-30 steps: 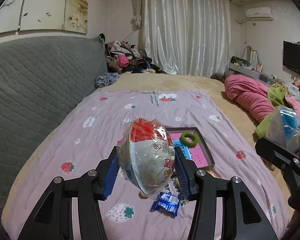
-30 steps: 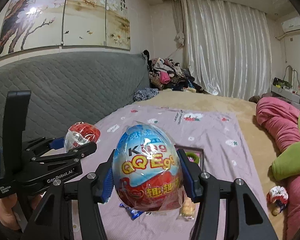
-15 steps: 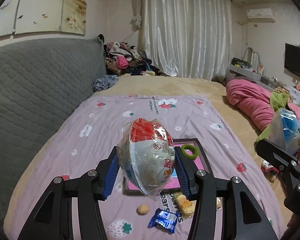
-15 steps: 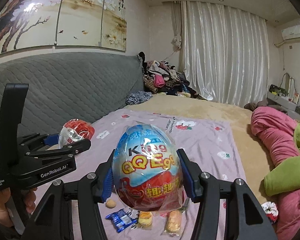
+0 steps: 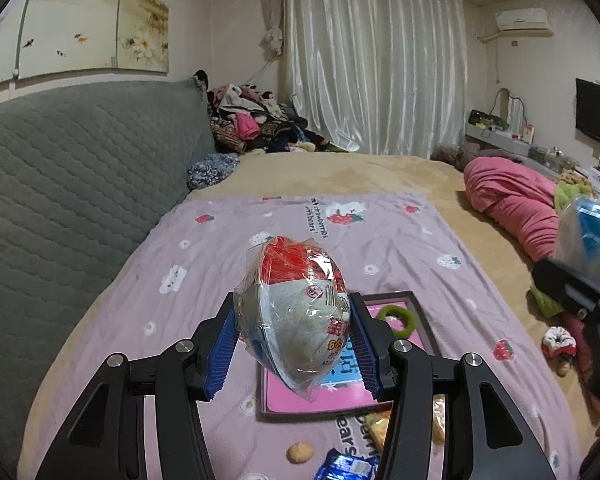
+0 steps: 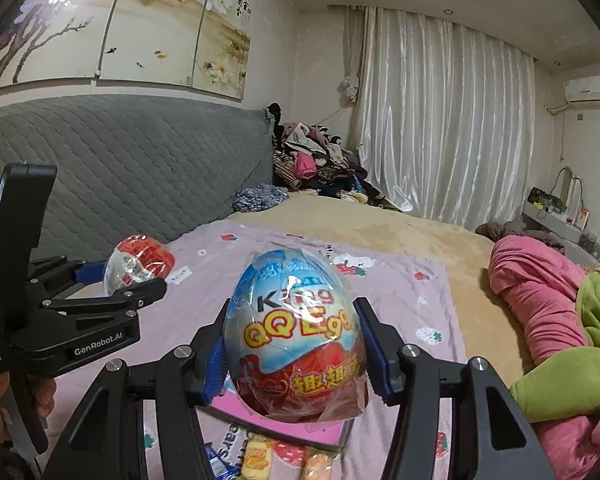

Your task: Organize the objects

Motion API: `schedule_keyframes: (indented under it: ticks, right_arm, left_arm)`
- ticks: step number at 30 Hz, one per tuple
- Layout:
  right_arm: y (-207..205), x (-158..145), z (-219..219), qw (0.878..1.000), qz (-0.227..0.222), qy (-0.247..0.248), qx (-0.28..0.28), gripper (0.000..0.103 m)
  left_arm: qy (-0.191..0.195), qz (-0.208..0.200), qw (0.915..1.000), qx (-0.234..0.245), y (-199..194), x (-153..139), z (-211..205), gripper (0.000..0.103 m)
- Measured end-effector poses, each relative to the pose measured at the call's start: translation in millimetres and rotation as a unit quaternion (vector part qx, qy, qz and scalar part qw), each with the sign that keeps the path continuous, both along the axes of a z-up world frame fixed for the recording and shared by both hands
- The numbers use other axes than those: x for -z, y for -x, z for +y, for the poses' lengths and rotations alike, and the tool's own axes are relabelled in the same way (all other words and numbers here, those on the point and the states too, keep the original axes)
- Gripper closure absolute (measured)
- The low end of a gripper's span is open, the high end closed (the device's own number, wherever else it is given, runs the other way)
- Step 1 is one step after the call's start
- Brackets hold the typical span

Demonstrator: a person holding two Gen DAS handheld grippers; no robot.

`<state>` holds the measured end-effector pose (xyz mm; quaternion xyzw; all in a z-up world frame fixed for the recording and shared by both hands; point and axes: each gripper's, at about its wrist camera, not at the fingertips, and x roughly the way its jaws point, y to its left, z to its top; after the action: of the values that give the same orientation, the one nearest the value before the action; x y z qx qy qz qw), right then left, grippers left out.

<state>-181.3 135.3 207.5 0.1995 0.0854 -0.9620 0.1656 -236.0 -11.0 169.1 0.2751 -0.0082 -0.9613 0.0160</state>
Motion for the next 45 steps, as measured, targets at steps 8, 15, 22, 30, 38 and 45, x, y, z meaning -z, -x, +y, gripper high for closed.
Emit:
schedule_keyframes:
  ticks: [8, 15, 22, 30, 38, 45]
  right_arm:
    - [34, 10, -4, 1.000, -0.014, 0.005, -0.002, 0.046]
    - [61, 41, -3, 0.999, -0.022, 0.028, -0.007, 0.046]
    - [65, 80, 4, 0.999, 0.001, 0.054, 0.002, 0.046]
    - [106, 138, -1, 0.998, -0.025, 0.041, 0.039, 0.046]
    - [129, 178, 3, 0.998, -0.039, 0.040, 0.028, 0.046]
    - [144, 201, 3, 0.997, -0.060, 0.027, 0.031, 0.046]
  left_arm:
    - [-0.003, -0.007, 0.9999, 0.007, 31, 18, -9, 0.049]
    - [-0.002, -0.011, 0.9999, 0.006, 64, 46, -14, 0.049]
    - [-0.001, -0.023, 0.9996, 0.014, 90, 100, -9, 0.049]
    - [-0.023, -0.049, 0.9985, -0.001, 118, 171, -10, 0.049]
    - [-0.010, -0.057, 0.9981, -0.023, 138, 210, -16, 0.049]
    - [-0.006, -0.072, 0.9973, -0.008, 148, 231, -16, 0.049]
